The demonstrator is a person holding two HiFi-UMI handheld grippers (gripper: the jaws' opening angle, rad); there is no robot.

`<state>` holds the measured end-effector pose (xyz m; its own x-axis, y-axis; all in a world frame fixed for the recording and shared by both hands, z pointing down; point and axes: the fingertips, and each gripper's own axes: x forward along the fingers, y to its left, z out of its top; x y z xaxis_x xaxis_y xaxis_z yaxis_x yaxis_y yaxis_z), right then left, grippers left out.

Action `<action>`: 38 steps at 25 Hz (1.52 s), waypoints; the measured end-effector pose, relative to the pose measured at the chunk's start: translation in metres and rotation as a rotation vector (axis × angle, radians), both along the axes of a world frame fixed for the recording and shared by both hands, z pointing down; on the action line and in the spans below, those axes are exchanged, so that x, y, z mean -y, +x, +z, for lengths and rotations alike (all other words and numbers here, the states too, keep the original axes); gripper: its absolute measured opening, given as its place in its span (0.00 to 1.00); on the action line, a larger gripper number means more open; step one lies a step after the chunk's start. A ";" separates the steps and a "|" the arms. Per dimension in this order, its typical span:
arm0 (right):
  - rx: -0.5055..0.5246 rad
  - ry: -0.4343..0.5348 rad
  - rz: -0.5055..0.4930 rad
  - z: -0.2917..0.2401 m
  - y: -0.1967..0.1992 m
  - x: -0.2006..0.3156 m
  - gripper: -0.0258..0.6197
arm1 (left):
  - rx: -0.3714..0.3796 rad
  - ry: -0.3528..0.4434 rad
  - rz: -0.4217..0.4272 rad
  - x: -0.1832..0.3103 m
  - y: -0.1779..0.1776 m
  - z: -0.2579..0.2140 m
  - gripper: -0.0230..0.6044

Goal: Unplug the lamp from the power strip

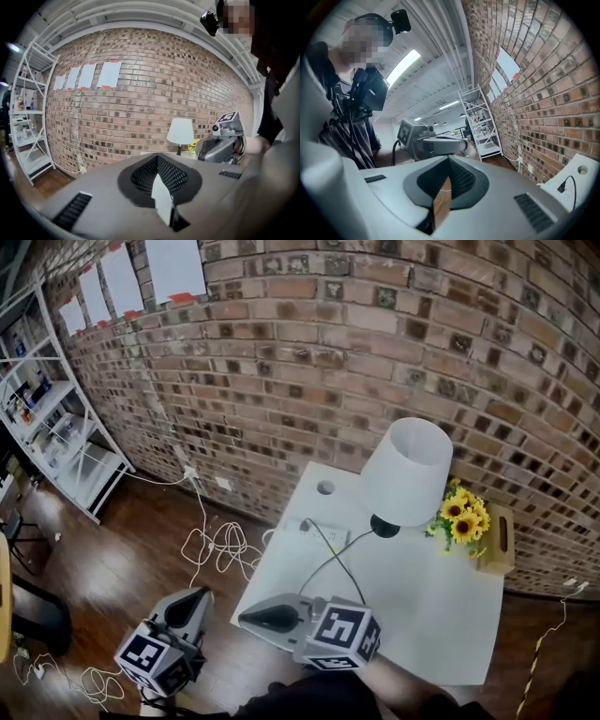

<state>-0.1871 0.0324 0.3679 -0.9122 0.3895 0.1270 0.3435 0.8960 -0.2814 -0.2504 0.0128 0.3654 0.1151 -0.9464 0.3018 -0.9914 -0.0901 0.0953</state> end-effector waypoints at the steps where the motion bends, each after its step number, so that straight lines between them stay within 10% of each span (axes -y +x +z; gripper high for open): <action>1: -0.002 0.005 -0.003 0.001 0.001 0.007 0.04 | -0.001 -0.006 -0.005 0.007 0.000 0.001 0.06; 16: 0.001 0.014 0.150 0.017 0.048 0.116 0.04 | 0.055 -0.020 0.040 0.100 0.032 0.017 0.06; 38: -0.151 0.145 0.541 0.052 0.083 0.198 0.04 | 0.126 -0.077 0.347 0.204 0.050 0.066 0.09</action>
<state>-0.1038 -0.1660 0.4201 -0.9445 -0.1577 0.2881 -0.2081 0.9660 -0.1532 -0.2006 -0.1916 0.4313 0.3826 -0.8316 0.4025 -0.9073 -0.4204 -0.0060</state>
